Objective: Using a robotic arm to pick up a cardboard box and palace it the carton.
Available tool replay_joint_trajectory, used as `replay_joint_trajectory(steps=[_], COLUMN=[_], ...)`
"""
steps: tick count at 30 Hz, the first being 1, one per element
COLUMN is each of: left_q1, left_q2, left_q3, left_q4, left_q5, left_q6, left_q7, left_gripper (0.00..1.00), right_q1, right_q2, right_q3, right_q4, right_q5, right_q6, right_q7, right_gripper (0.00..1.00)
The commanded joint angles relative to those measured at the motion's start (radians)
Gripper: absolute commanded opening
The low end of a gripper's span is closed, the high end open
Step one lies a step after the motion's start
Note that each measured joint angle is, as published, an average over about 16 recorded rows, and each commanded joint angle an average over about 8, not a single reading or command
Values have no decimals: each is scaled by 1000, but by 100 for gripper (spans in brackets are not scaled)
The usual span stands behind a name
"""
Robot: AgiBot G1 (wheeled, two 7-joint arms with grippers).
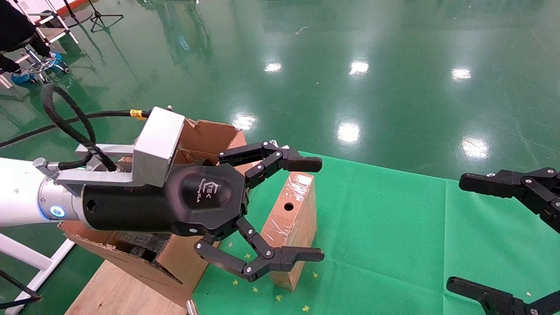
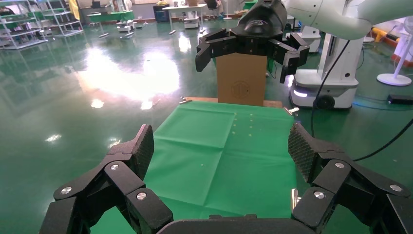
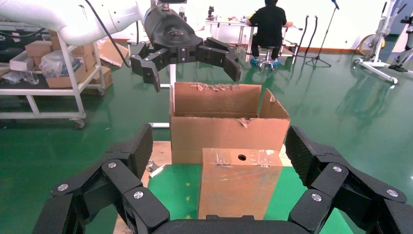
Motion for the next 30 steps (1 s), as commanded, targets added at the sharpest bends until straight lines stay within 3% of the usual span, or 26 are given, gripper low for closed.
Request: replay_joint_trajectory(steps=[1, 14, 16, 22, 24, 30], left_q1=[0, 0, 0, -6, -12, -44], left_q2=[0, 0, -1, -10, -15, -27], left_q3=[0, 0, 0, 5, 11, 39], left_q4=[0, -1, -1, -12, -23, -56], left_q5=[0, -1, 1, 45, 79, 180], left_q6=[0, 0, 0, -19, -36, -90], left_q7=[0, 0, 1, 14, 17, -6], left_gripper=[100, 100, 100, 100, 100, 100], right_q1=[0, 0, 0, 0, 0, 0], right_q2=[0, 0, 0, 0, 0, 0], right_q3=[0, 0, 0, 0, 0, 0], right_q4=[0, 0, 0, 0, 0, 0], right_q5=[0, 0, 0, 0, 0, 0], right_q6=[0, 0, 0, 0, 0, 0], right_q7=[0, 0, 0, 0, 0, 0], right_gripper=[100, 98, 80, 7, 0, 0])
